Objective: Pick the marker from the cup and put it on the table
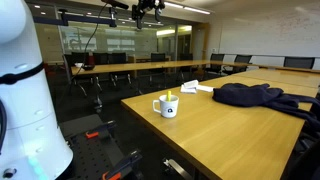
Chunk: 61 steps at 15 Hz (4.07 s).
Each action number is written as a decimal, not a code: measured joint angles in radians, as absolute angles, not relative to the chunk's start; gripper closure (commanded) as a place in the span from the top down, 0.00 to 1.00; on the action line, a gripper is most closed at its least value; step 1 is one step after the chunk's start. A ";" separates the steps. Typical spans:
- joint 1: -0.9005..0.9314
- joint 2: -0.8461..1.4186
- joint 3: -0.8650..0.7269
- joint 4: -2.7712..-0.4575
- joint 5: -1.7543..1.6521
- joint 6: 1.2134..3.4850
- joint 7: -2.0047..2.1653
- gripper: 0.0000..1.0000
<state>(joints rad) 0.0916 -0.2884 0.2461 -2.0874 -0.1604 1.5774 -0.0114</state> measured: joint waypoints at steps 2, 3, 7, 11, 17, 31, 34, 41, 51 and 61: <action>0.092 -0.288 0.246 -2.087 -0.160 1.577 -0.011 1.00; 0.092 -0.288 0.246 -2.087 -0.160 1.577 -0.011 1.00; 0.092 -0.288 0.246 -2.087 -0.160 1.577 -0.011 1.00; 0.092 -0.288 0.246 -2.087 -0.160 1.577 -0.011 1.00; 0.096 -0.280 0.238 -2.090 -0.156 1.589 -0.011 1.00; 0.134 -0.200 0.043 -2.569 -0.127 2.573 -0.646 1.00; 0.204 -0.155 -0.002 -2.631 0.078 2.744 -0.878 1.00; 0.385 -0.111 -0.177 -2.636 0.645 2.726 -1.470 1.00; 0.266 -0.025 -0.119 -2.617 0.478 2.707 -1.312 1.00; 0.121 0.053 -0.027 -2.585 0.500 2.706 -1.495 0.85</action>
